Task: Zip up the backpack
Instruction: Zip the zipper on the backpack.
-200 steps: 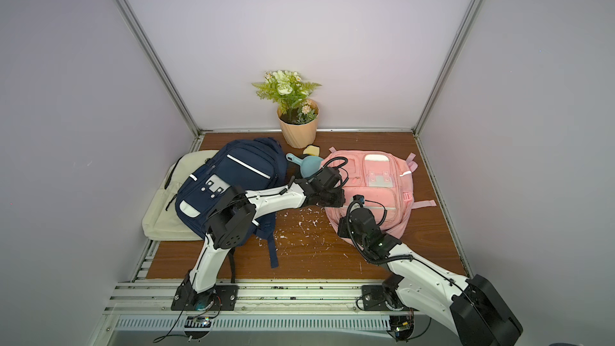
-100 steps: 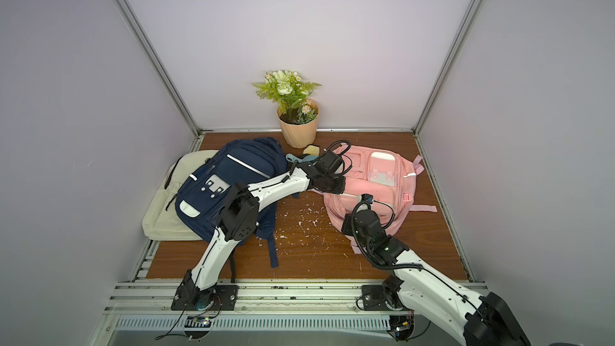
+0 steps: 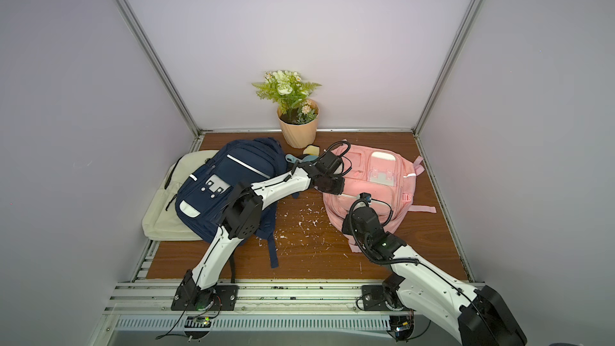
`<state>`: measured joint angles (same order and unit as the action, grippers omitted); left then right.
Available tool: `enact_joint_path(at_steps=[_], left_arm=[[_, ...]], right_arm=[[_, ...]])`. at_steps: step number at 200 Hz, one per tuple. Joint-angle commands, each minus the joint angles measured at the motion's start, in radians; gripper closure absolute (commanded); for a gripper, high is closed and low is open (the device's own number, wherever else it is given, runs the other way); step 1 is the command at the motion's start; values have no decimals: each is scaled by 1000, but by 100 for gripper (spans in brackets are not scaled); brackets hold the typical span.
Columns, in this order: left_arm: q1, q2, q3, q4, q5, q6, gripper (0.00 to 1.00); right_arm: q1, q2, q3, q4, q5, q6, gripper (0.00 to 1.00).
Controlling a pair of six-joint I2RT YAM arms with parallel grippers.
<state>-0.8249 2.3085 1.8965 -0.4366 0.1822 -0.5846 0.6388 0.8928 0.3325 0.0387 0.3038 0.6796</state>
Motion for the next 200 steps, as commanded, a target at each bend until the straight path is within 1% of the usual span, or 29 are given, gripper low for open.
enact_joint_path(at_steps=[1,13,22,32,53,75,114,136,171,200], left_arm=[[67,-155,-198,135,-128,-66,61],[50,-241,-332,222,-111,-115,49],[28,-284,-387,259,-112,-142,42],[4,-306,-425,286,-105,-161,37],[-38,-306,-487,335,-66,-203,35],[-62,-298,-542,410,-41,-249,35],[-96,-265,-523,452,-24,-259,36],[-110,-227,-493,437,-16,-263,41],[-112,-198,-505,466,5,-282,59],[-112,-206,-484,405,-53,-253,76]], right_arm=[[-4,31,15,-35,-85,-31,100],[0,72,29,2,-125,-40,100],[3,92,35,25,-142,-46,100],[5,101,33,60,-158,-52,100],[8,103,36,104,-183,-61,100],[12,90,47,100,-174,-68,100],[15,67,24,109,-175,-66,100],[15,67,15,115,-180,-61,100],[16,66,13,119,-176,-61,100],[15,78,26,84,-149,-61,100]])
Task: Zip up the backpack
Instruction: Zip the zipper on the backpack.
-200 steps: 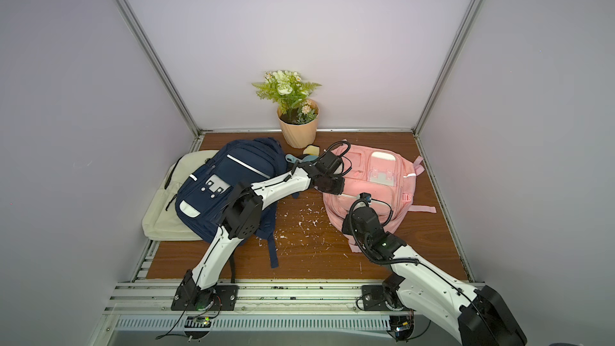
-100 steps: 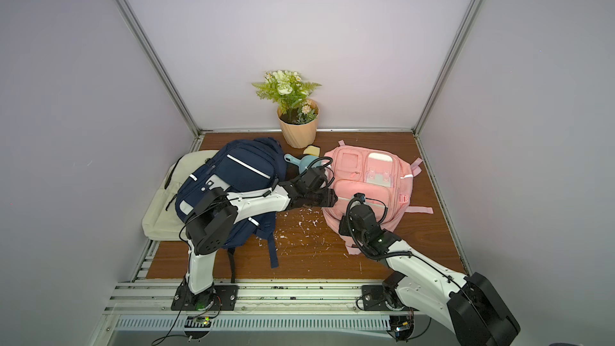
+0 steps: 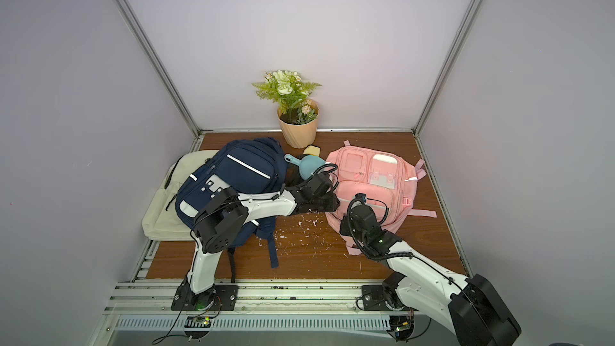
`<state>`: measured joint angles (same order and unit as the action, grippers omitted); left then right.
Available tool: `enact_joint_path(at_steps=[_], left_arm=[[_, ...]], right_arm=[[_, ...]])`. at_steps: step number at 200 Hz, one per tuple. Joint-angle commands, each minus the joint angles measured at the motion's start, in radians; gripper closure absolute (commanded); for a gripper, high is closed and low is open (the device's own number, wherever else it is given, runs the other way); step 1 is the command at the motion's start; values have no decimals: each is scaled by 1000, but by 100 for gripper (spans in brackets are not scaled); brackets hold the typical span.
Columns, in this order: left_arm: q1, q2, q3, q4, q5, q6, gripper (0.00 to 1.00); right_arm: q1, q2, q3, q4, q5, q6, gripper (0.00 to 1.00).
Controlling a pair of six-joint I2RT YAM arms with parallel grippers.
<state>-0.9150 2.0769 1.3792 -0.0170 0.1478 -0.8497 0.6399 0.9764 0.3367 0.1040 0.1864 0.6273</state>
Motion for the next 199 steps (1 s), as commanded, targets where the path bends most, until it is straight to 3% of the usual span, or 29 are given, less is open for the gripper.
enact_joint_path(at_steps=[1,37,89,129,199], left_arm=[[-22,26,34,-18,-21,14,76],[15,25,64,-87,-76,48,100],[125,52,177,-176,-178,151,100],[152,84,291,-271,-232,205,100],[194,102,278,-281,-250,207,100]], right_arm=[[14,-5,22,16,-29,-9,100],[13,-35,27,-108,76,27,100],[13,-103,-19,-266,166,127,100],[7,-199,-21,-351,275,187,100],[-90,-243,13,-506,356,247,100]])
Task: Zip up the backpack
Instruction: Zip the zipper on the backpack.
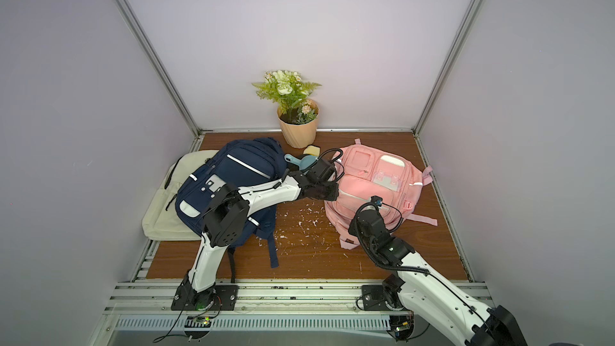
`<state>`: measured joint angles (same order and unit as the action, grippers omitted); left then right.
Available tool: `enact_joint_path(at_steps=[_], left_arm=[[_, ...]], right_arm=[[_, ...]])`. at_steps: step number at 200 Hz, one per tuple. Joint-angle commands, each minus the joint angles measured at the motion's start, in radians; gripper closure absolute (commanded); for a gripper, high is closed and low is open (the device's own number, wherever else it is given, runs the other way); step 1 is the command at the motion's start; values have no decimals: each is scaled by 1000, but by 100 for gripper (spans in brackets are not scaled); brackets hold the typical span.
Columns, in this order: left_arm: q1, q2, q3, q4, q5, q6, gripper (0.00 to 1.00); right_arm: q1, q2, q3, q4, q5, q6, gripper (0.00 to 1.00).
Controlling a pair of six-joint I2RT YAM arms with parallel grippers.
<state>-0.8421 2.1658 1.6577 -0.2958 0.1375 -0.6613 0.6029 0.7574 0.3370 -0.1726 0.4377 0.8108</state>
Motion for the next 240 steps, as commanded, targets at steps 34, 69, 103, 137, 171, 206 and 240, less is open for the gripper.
enact_joint_path(at_steps=[34,69,103,137,171,206,240], left_arm=[[129,-14,-33,-6,-274,28,100],[126,-46,-76,22,-243,39,100],[60,-136,-154,100,-249,150,73],[-32,-274,-316,288,-208,347,42],[-60,-358,-480,508,-68,514,35],[-98,-347,-519,589,19,713,32],[-103,-289,-500,617,44,831,32]], right_arm=[[-160,-59,20,-240,77,49,100],[-239,-24,20,-146,-31,-23,100],[-240,-2,63,10,-268,-184,100],[-235,-4,95,69,-473,-266,100],[-234,-23,111,64,-516,-268,100],[-235,-22,134,39,-490,-245,100],[-234,-22,135,51,-512,-237,100]])
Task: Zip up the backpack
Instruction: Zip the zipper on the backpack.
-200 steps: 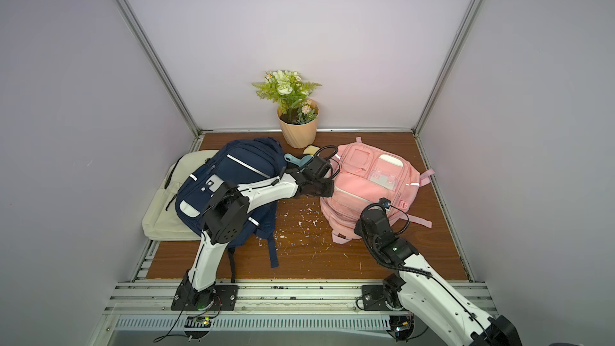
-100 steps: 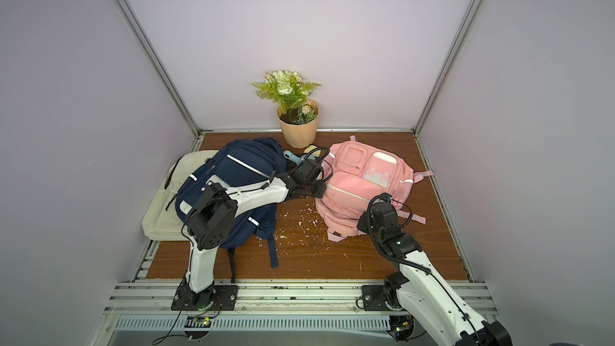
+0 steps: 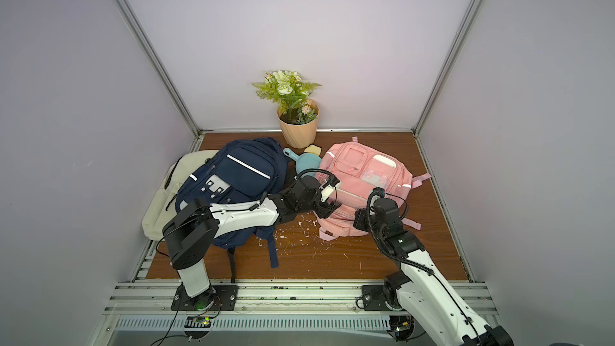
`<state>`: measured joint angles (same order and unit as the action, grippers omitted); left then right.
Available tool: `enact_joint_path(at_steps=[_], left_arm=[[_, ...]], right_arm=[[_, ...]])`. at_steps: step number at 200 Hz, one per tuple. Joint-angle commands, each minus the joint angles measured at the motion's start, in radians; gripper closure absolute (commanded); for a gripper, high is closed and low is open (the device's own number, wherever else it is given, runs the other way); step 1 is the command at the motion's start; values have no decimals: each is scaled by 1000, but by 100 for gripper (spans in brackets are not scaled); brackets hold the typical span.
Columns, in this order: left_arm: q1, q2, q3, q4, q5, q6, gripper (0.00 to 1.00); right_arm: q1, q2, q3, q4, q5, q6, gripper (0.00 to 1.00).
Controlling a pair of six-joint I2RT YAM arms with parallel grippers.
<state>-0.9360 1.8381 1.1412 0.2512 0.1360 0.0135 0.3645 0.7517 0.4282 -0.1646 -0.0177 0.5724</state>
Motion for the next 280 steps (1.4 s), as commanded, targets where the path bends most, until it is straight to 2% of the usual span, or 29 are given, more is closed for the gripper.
enact_joint_path(at_steps=[1,44,76,87,108,155,171,213,254,280], left_arm=[[-10,40,19,69,45,158,32],[-45,137,146,-3,22,278,33],[-58,223,220,-30,14,306,36],[-62,247,249,-54,16,314,41],[-67,272,275,-86,22,328,56],[-67,248,212,-98,21,339,86],[-64,224,172,-82,19,333,92],[-48,154,61,-18,9,305,100],[-28,97,-23,47,-7,271,100],[-3,69,-56,73,-13,247,100]], right_arm=[[4,-16,44,44,-58,1,100],[5,-18,38,40,-59,7,100],[4,-13,34,52,-70,19,100],[4,-9,34,50,-67,23,100],[4,-10,41,25,-30,36,100],[2,-18,49,-37,95,66,100],[-1,-17,47,-65,149,85,100],[-27,-23,33,-92,243,97,100],[-84,-15,61,-186,321,109,100],[-106,-30,39,-207,321,121,100]])
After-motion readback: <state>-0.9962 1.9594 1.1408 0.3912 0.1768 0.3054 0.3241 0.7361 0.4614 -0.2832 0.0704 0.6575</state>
